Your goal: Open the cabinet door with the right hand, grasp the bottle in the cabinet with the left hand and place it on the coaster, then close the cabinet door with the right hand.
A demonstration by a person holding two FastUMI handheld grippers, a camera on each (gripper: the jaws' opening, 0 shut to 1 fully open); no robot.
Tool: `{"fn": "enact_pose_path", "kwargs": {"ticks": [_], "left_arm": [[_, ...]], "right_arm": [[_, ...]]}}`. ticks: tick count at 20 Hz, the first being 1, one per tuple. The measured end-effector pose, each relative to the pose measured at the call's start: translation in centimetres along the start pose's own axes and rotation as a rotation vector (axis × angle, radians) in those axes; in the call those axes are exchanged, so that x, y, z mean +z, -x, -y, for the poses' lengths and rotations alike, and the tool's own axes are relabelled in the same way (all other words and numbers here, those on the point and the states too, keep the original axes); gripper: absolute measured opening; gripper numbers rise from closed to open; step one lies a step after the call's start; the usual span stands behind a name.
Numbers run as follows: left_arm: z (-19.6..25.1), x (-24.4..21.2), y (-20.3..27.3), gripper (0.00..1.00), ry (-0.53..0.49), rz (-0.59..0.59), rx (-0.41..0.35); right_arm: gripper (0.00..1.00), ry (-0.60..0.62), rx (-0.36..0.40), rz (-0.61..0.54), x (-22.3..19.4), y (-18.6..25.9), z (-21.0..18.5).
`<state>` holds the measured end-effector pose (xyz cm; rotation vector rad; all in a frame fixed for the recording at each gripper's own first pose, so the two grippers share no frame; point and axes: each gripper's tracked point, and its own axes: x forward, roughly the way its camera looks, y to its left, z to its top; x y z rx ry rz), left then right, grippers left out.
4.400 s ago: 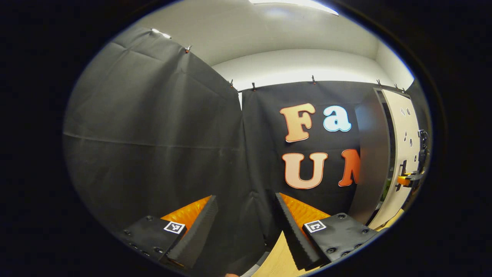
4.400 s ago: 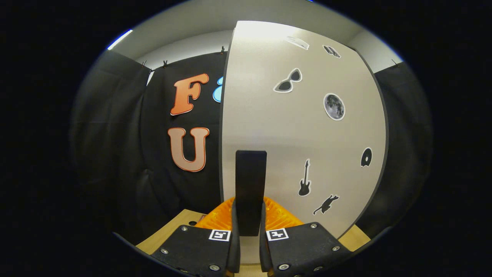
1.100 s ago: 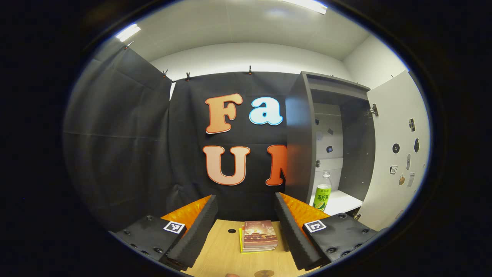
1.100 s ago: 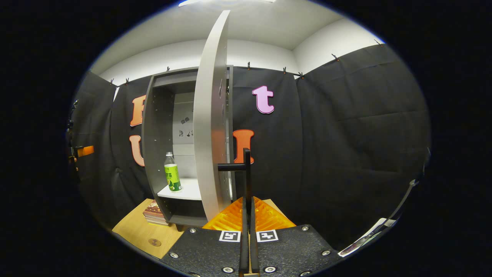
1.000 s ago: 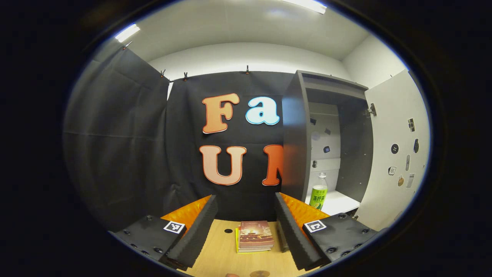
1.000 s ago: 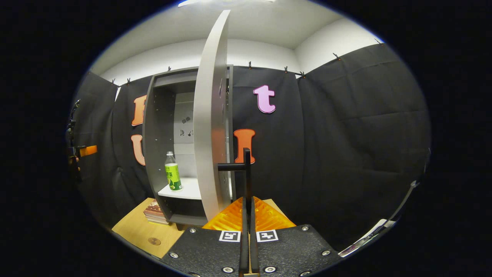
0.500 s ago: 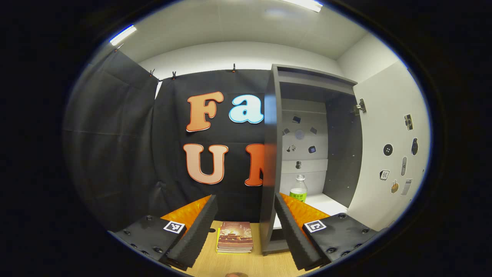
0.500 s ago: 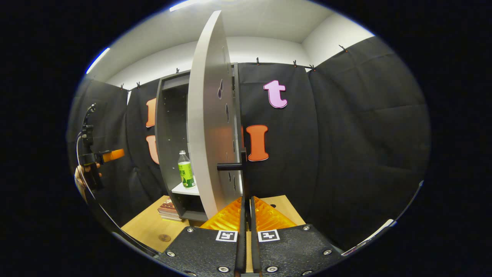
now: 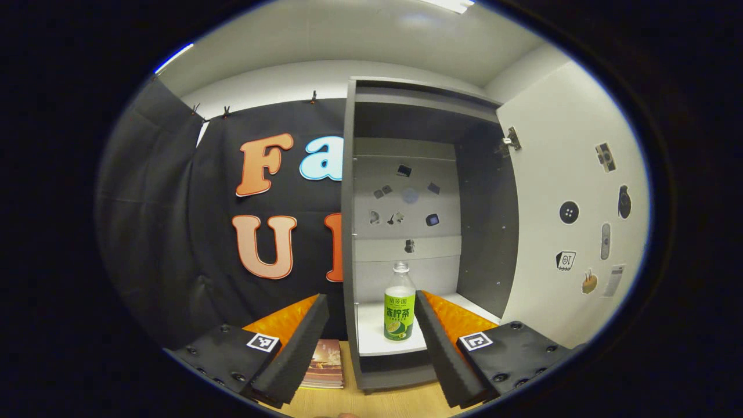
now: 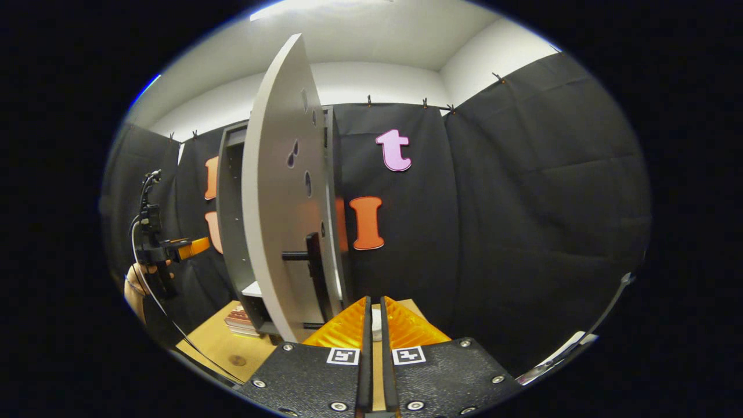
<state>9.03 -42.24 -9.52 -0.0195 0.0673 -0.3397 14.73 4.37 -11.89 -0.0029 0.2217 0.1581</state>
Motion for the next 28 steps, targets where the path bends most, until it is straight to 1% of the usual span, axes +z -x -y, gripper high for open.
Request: {"fn": "enact_pose_path", "kwargs": {"ticks": [1, 2, 3, 4, 5, 6, 7, 8, 9, 10, 11, 12, 13, 15, 17, 18, 19, 20, 21, 22, 23, 25, 26, 27, 28], "left_arm": [[0.9, -0.3, -0.9, 0.94, -0.009, 0.002, -0.011], [1.9, -0.5, -2.0, 1.00, -0.013, 0.004, -0.029], [2.7, -0.9, -3.0, 0.97, -0.005, 0.001, -0.043], [3.4, -1.5, -4.1, 0.94, 0.010, -0.012, -0.058], [3.9, -2.1, -5.1, 0.94, 0.020, -0.025, -0.062], [4.1, -2.6, -6.0, 0.94, 0.026, -0.031, -0.060], [4.1, -3.0, -7.1, 1.00, 0.025, -0.037, -0.053], [4.1, -3.5, -8.1, 0.97, 0.019, -0.043, -0.046], [4.2, -4.2, -9.3, 1.00, 0.016, -0.052, -0.041], [4.2, -4.7, -10.2, 1.00, 0.015, -0.064, -0.037], [4.2, -5.3, -11.3, 1.00, 0.014, -0.073, -0.035], [4.4, -5.9, -12.2, 0.97, 0.007, -0.083, -0.037], [4.4, -6.3, -13.0, 0.94, -0.004, -0.088, -0.034], [4.4, -6.9, -14.7, 0.94, -0.032, -0.096, -0.026], [4.5, -7.7, -16.2, 0.97, -0.052, -0.106, -0.024], [4.5, -8.3, -17.0, 0.97, -0.062, -0.118, -0.026], [4.6, -8.9, -17.5, 0.97, -0.066, -0.129, -0.027], [4.6, -9.3, -18.0, 0.97, -0.072, -0.137, -0.023], [4.9, -9.4, -17.8, 0.97, -0.071, -0.145, -0.036], [5.0, -9.8, -18.7, 0.95, -0.075, -0.149, -0.032], [5.1, -10.0, -19.0, 0.96, -0.079, -0.151, -0.033], [5.4, -10.3, -19.2, 0.97, -0.083, -0.156, -0.033], [5.4, -10.5, -19.4, 0.94, -0.083, -0.161, -0.030], [5.6, -10.5, -19.4, 0.92, -0.078, -0.166, -0.033], [5.9, -10.6, -19.4, 0.84, -0.071, -0.171, -0.039]], "right_arm": [[0.09, 0.021, -0.016, 0.008, 0.2, -0.2, 0.6], [0.17, 0.042, -0.029, 0.013, 0.4, -0.6, 1.1], [0.14, 0.057, -0.042, 0.014, 0.4, -0.9, 1.6], [0.17, 0.069, -0.052, 0.014, 0.5, -1.2, 2.0], [0.25, 0.075, -0.061, 0.015, 0.6, -1.4, 2.3], [0.22, 0.080, -0.066, 0.018, 0.6, -1.7, 2.6], [0.27, 0.082, -0.070, 0.018, 0.6, -1.9, 2.8], [0.31, 0.081, -0.071, 0.019, 0.6, -2.3, 3.2], [0.33, 0.074, -0.075, 0.017, 0.5, -2.3, 3.3], [0.38, 0.068, -0.079, 0.015, 0.4, -2.6, 3.5], [0.29, 0.063, -0.087, 0.014, 0.3, -3.1, 3.9], [0.42, 0.062, -0.096, 0.012, 0.2, -3.6, 4.4], [0.47, 0.060, -0.106, 0.012, 0.3, -4.0, 4.9], [0.53, 0.054, -0.124, 0.009, 0.1, -4.6, 5.5], [0.67, 0.050, -0.144, 0.005, -0.1, -4.8, 6.2], [0.70, 0.050, -0.152, 0.002, -0.3, -4.6, 6.4], [0.80, 0.050, -0.159, 0.000, -0.5, -4.7, 6.6], [0.83, 0.051, -0.164, -0.002, -0.5, -4.8, 6.8], [0.86, 0.051, -0.169, -0.005, -0.7, -4.9, 7.0], [0.87, 0.050, -0.173, -0.010, -1.0, -5.0, 6.9], [0.93, 0.049, -0.175, -0.013, -1.1, -5.0, 7.0], [0.84, 0.045, -0.178, -0.018, -1.4, -5.0, 7.2], [0.89, 0.044, -0.179, -0.020, -1.4, -5.1, 7.2], [0.89, 0.040, -0.178, -0.023, -1.5, -5.1, 7.2], [0.89, 0.037, -0.175, -0.026, -1.6, -5.2, 7.2]]}}
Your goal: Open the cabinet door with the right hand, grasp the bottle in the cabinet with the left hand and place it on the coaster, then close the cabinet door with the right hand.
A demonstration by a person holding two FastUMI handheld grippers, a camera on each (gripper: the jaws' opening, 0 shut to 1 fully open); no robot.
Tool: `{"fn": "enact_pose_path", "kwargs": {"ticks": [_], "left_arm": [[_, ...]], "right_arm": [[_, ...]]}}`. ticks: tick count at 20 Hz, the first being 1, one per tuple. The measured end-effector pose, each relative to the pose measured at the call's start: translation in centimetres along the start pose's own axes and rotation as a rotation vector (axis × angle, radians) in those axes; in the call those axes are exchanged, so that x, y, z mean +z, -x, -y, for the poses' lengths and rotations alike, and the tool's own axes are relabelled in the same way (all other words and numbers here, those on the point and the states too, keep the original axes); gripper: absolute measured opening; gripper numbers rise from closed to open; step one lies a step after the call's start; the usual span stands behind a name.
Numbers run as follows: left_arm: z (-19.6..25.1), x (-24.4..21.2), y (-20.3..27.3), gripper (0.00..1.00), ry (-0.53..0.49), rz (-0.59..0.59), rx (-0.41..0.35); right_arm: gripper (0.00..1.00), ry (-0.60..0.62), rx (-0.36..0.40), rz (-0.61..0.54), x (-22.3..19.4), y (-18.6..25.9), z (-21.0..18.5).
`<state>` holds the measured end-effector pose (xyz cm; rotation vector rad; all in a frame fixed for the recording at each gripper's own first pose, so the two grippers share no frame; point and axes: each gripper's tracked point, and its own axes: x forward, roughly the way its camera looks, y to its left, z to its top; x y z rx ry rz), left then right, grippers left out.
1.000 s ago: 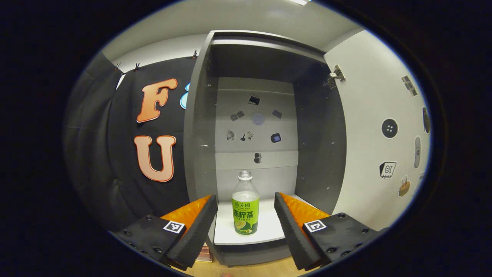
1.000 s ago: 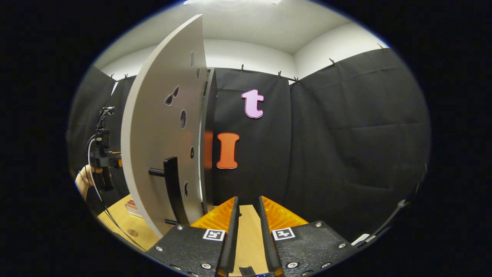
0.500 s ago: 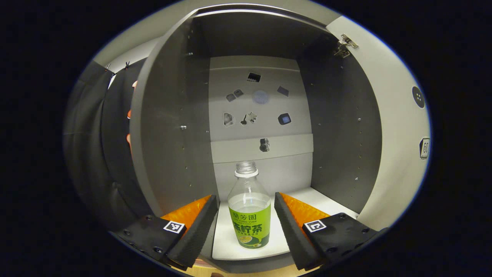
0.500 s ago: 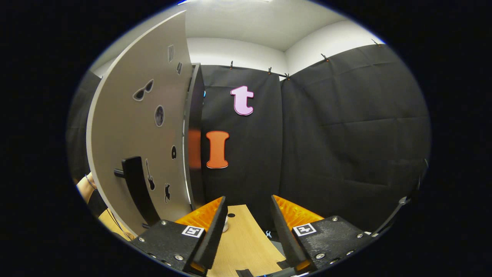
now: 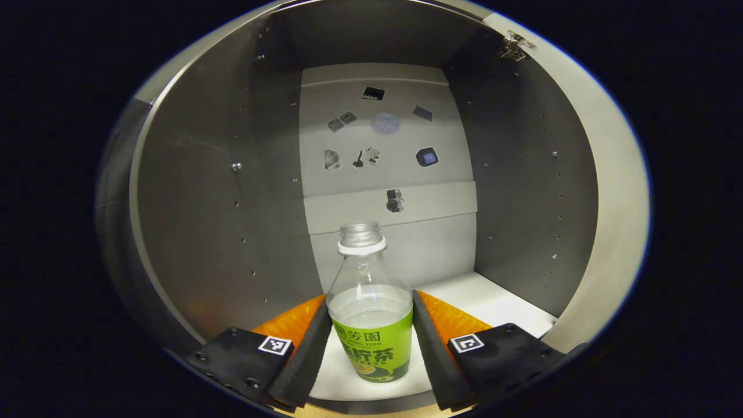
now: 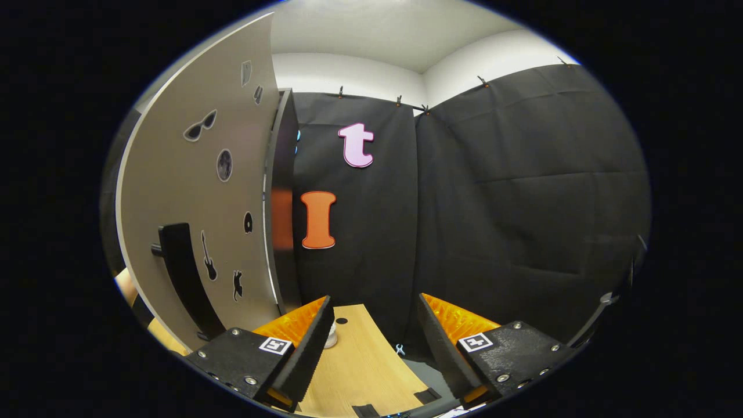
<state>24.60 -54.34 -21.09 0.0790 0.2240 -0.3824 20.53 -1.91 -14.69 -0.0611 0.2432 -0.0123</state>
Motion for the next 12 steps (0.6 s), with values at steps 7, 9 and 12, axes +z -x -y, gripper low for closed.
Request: {"fn": "enact_pose_path", "kwargs": {"ticks": [7, 9, 12], "left_arm": [[1.0, 1.9, 4.3, 0.80, 0.067, 0.021, -0.073], [0.7, 2.5, 6.4, 0.80, 0.077, 0.040, -0.083], [-0.8, 2.7, 9.4, 0.79, 0.070, 0.060, -0.073]], "right_arm": [[0.89, 0.002, 0.017, 0.011, 0.2, 0.1, -0.2], [0.89, 0.002, 0.028, 0.014, 0.3, 0.0, -0.4], [0.89, -0.004, 0.047, 0.015, 0.4, 0.2, -0.7]]}}
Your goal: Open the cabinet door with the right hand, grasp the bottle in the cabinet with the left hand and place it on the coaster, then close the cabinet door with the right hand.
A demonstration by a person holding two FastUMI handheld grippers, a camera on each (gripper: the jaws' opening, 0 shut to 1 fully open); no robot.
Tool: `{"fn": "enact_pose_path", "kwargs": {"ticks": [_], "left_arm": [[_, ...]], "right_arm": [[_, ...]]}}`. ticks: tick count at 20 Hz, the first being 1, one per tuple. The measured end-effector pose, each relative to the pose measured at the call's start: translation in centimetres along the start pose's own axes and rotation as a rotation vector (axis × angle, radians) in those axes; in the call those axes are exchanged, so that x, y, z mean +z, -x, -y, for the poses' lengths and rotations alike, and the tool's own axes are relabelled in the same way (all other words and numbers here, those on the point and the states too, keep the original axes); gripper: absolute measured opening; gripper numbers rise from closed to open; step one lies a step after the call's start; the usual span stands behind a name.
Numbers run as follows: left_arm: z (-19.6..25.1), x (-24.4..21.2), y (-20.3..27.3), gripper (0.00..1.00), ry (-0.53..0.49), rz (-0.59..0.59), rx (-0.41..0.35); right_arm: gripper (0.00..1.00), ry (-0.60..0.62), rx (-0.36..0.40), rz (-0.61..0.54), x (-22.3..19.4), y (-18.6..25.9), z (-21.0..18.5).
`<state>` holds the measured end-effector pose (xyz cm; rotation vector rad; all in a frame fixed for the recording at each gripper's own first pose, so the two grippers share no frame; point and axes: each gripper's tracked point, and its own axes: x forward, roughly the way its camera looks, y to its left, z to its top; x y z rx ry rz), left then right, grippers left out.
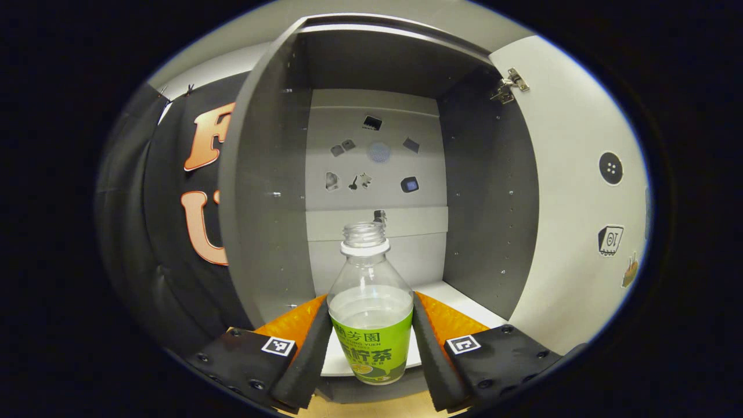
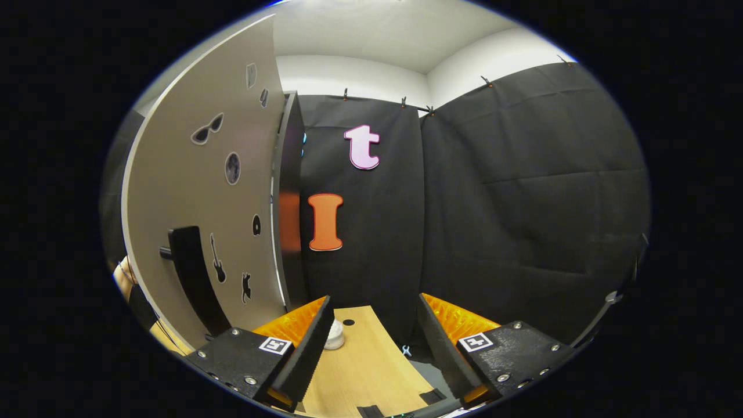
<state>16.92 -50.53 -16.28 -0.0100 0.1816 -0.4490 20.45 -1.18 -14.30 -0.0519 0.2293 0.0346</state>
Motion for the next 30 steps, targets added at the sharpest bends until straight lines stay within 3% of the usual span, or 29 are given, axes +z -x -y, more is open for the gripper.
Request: {"fn": "enact_pose_path", "kwargs": {"ticks": [2, 3, 5, 6, 11, 12, 22, 30], "left_arm": [[-1.3, -0.1, 2.1, 0.80, -0.012, 0.007, 0.022], [-2.0, -0.3, 3.1, 0.80, -0.013, 0.009, 0.036], [-3.5, -1.2, 5.0, 0.80, -0.009, 0.002, 0.061], [-4.3, -1.6, 5.9, 0.80, -0.006, 0.000, 0.071], [-8.0, -5.3, 9.9, 0.78, -0.016, -0.033, 0.127], [-8.6, -6.2, 10.6, 0.82, -0.016, -0.038, 0.132], [-16.0, -18.3, 16.6, 0.80, 0.032, -0.125, 0.250], [-16.7, -27.9, 18.9, 0.80, 0.053, -0.187, 0.243]], "right_arm": [[0.89, -0.001, 0.012, 0.003, 0.0, 0.4, -0.4], [0.94, 0.000, 0.016, 0.005, -0.1, 0.6, -0.6], [0.94, -0.003, 0.025, 0.005, 0.0, 0.9, -1.2], [0.89, -0.004, 0.033, 0.005, 0.0, 1.1, -1.5], [0.89, 0.002, 0.050, -0.001, -0.1, 1.7, -2.6], [0.89, 0.002, 0.051, -0.003, -0.1, 1.8, -2.9], [0.89, 0.006, 0.066, -0.016, -0.1, 1.9, -4.0], [0.89, -0.003, 0.057, -0.051, -1.0, 2.1, -4.2]]}}
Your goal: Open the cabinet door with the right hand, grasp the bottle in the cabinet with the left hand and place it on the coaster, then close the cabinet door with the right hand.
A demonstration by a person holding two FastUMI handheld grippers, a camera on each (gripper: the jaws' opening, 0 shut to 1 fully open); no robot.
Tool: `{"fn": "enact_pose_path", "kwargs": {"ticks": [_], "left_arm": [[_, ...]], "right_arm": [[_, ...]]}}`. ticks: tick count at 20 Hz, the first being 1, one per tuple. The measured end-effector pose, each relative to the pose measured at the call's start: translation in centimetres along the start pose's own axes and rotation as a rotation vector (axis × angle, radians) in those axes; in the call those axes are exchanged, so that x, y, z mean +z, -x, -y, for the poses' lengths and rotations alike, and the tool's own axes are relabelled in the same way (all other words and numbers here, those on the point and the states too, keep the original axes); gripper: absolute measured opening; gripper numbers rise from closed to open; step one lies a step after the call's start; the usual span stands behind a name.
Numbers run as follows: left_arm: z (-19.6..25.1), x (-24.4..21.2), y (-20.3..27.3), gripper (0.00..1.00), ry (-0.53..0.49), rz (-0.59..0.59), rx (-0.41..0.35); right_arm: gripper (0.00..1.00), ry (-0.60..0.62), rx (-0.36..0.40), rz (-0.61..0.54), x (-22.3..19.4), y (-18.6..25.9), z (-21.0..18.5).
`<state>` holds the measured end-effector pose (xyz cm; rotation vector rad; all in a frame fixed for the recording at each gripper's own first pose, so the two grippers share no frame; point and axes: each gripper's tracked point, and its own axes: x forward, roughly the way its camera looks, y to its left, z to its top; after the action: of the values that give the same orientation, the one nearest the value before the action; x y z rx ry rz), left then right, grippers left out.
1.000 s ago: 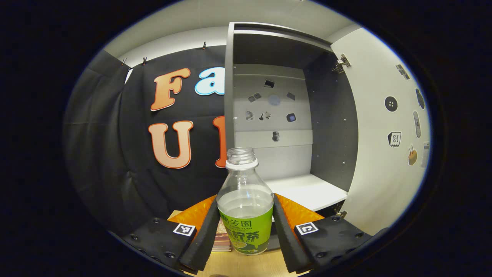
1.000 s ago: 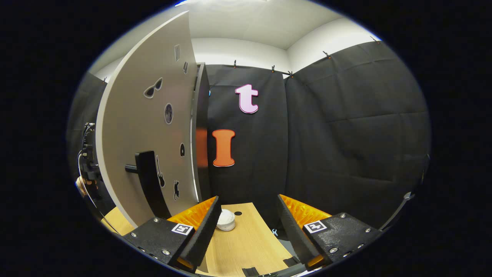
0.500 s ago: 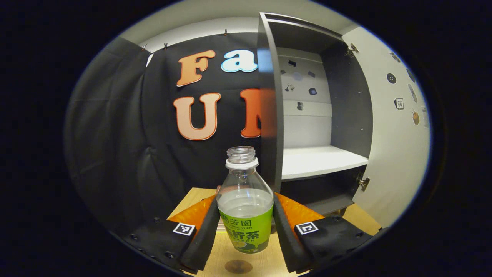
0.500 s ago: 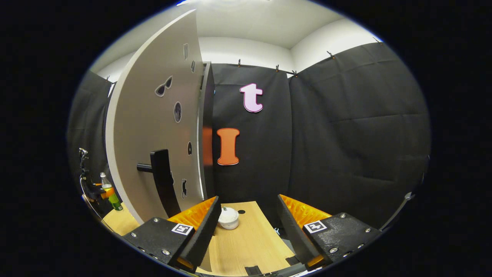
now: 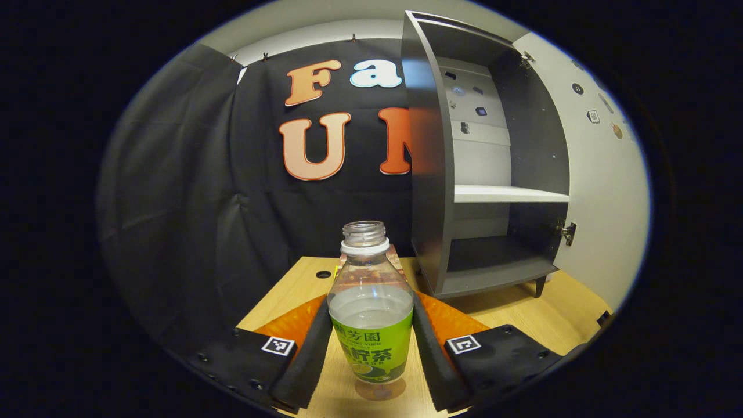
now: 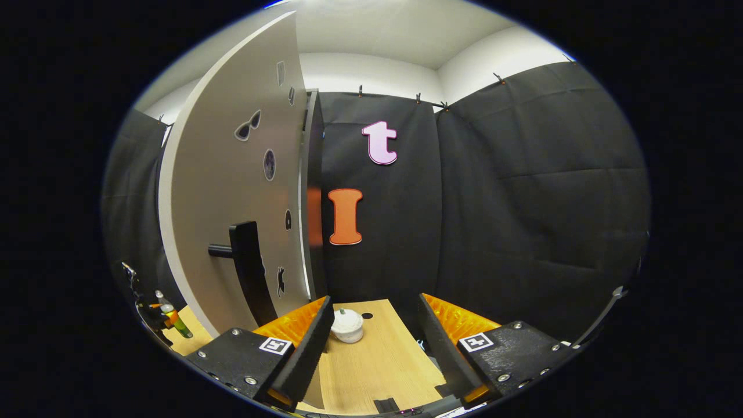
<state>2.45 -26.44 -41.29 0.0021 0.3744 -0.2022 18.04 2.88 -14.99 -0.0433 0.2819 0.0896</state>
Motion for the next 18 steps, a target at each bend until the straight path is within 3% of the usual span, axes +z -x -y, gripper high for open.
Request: {"fn": "enact_pose_path", "kwargs": {"ticks": [8, 18], "left_arm": [[-0.1, -7.2, -1.4, 0.81, 0.033, -0.062, 0.014], [-0.4, -9.9, -1.4, 0.84, 0.009, -0.080, 0.025]], "right_arm": [[0.89, -0.001, -0.028, -0.030, -0.1, 0.5, 0.1], [0.89, -0.021, -0.044, -0.049, -0.5, 0.0, -0.2]]}}
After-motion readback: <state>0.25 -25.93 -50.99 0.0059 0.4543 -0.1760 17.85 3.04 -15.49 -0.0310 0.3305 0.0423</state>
